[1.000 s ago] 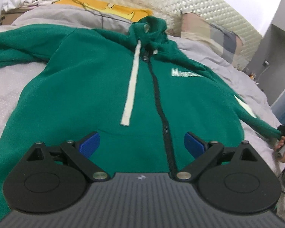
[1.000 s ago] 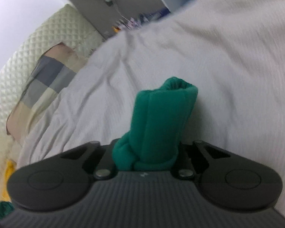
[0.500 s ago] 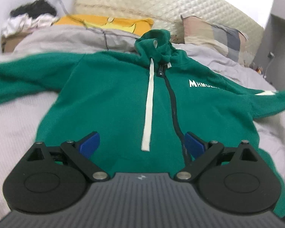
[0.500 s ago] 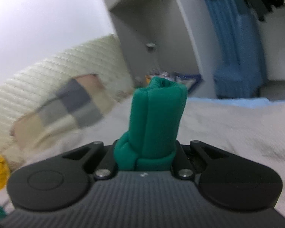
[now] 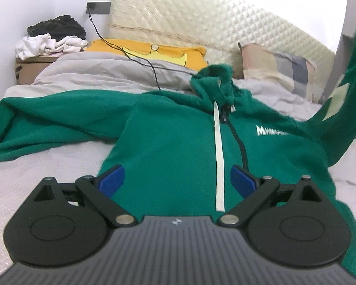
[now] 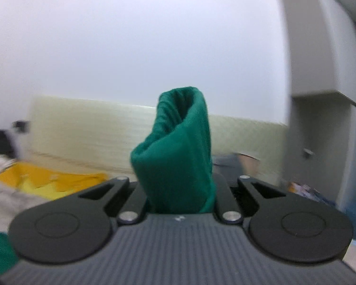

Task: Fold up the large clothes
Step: 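Grasp the sleeve cuff with the right tool and fold it across the body, then release the folded sleeve with the right tool and withdraw it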

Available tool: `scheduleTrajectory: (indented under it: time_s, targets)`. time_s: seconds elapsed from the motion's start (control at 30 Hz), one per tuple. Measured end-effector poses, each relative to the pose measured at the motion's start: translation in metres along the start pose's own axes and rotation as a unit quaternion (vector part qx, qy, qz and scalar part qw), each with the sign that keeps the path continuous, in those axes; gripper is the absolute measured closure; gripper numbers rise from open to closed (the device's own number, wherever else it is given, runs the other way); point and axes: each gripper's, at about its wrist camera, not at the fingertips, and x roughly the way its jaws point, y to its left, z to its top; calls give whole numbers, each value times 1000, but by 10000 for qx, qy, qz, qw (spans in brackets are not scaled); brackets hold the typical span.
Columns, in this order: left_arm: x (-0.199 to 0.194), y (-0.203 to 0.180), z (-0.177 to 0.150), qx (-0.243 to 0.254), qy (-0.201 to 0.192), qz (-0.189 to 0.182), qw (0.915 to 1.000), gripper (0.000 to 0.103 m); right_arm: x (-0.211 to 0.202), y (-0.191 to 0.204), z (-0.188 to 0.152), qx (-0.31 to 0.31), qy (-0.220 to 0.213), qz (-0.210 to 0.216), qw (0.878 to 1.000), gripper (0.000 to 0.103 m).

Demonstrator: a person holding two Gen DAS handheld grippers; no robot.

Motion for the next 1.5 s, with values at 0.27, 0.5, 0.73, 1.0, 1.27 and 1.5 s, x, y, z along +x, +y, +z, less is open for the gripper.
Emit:
scheduleTrajectory:
  time_s: [0.27,0.5,0.73,1.0,1.27,1.5]
  targets:
    - [-22,43,10,-881,-334,-73,9955,6,-68,173,-59,-849,215,1137,9896,92]
    - [-32,75,9,-1423,-412,-239,9887,6,-84,252,-154,-1092,1250,1704,9713,90]
    - [-23,70,7,-1375,-339,-453,9889,6,-71,283,-200,-1127,2217,2086,9458,82]
    - [-16,44,0,-1000,-207,-695,9923,6,-106,253,-188,-1018,2552,2712,9225,41]
    - [-11,5,-7,-395,-2,-680,9969,6,-137,185,-188,-218,2587,2830,9233,37]
    - [-4,-27,-17,58,145,-581,9982,7,-126,146,-182,751,2692,2680,9220,37]
